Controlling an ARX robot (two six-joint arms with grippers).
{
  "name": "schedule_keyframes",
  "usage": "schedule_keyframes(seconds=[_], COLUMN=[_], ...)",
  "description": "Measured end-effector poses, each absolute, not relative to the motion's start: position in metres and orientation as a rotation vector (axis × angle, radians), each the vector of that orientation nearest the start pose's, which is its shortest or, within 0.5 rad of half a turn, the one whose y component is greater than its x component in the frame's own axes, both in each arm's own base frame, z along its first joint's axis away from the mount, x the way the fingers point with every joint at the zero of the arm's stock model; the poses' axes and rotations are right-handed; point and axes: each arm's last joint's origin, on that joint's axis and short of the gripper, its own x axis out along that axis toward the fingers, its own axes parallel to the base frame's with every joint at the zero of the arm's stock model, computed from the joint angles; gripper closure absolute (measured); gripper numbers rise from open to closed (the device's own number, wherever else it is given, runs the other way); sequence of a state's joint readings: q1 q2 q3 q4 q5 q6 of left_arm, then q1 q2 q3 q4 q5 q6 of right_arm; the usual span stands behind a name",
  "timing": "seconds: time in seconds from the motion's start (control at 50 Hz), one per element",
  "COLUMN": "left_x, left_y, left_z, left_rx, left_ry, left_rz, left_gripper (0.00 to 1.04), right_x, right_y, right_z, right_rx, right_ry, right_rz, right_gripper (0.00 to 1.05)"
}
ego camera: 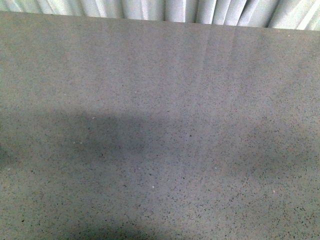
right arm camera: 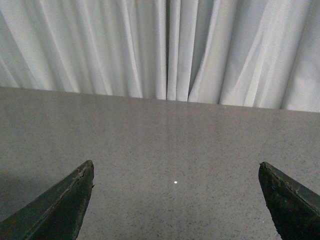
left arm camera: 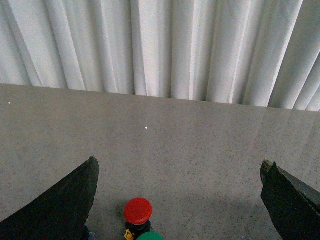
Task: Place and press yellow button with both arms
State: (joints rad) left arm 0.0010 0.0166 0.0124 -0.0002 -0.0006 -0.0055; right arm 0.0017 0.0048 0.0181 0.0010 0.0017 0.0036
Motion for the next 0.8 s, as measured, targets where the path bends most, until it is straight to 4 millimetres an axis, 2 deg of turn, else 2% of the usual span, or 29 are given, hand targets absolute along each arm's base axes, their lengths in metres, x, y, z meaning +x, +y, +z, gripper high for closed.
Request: schedule_keyframes(seconds=[0.32,0.38,0.42,0.48,0.58,0.66,0.74,0.8], left_x=[0.098,0.099,0.104,0.114,0.132,0.158,0.178,0.19], left_y=[0.0,0.001,0.002,0.006,0.014,0.03,0.049,0.067], left_z=[0.166,0.168,0.171,0.173,0.18,0.182,0.175,0.162], left_rx=[-0.006,-0.022,-0.044,-0.05,-0.036,-0.009,0.008,0.005], left_ry=[0.007,0.287,0.451,0.514,0.517,0.492,0.495,0.522], left_rz=[-0.004,-0.123,-0.149,-0.133,-0.098,-0.03,0.043,0.109], left_gripper=[0.09,0.09,0.09,0.09,0.09,0.09,0.09,0.09], right_x=[0.097,0.097,0.097,0.097,0.097,0.097,0.097,0.097], right_y=[0.0,0.0,0.0,0.0,0.0,0.0,0.0,0.0], right_z=[0.169,0.169,0.169,0.169,0.169,0.169,0.169,0.169], right_rx=[0.004,0.003,0.003,0.004,0.004,0.004,0.004,0.004], right_ry=[-0.014,-0.014,-0.014,-0.014,-0.014,-0.014,-0.014,-0.014], right_rz=[0.0,0.0,0.003,0.002,0.002,0.002,0.002,0.002], right_gripper=[0.09,0.09,0.09,0.09,0.09,0.09,0.09,0.09])
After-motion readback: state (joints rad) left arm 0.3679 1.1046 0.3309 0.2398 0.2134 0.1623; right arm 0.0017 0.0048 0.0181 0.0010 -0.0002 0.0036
